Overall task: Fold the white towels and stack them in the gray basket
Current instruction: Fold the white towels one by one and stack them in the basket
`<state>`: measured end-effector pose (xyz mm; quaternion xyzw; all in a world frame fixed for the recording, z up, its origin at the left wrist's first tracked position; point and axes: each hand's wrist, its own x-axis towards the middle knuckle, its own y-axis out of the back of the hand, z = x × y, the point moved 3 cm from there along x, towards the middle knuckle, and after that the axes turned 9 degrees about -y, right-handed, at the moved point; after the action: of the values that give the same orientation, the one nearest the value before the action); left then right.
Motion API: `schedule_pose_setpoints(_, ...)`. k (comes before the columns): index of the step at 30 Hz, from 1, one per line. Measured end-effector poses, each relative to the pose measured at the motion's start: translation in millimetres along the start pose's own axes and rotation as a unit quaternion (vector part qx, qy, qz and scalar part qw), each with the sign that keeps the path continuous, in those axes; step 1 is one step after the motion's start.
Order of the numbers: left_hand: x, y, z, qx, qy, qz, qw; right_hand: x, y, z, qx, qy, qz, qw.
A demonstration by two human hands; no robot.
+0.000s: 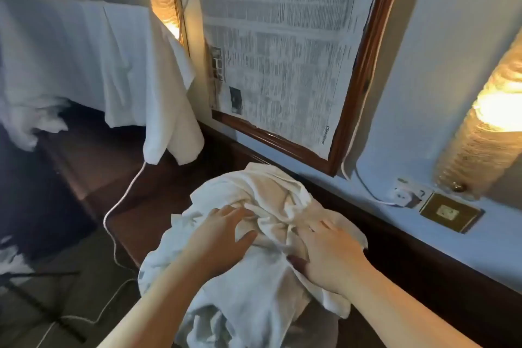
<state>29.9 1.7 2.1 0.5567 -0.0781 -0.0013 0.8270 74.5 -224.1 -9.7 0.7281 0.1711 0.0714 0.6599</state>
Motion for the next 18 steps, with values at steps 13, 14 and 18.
schedule_pose_setpoints(13,44.2,-71.2,0.2,0.011,-0.103,-0.043,0.994,19.8,-32.9,2.9,0.100,-0.111,0.024,0.988)
schedule_pose_setpoints(14,46.6,-71.1,3.1,0.011,-0.108,-0.041,0.993,17.8,-23.2,4.8,0.117,-0.106,0.047,0.986)
schedule_pose_setpoints(18,61.6,-60.0,20.4,0.012,-0.108,-0.018,0.994,8.2,35.5,23.4,0.166,-0.119,0.112,0.973)
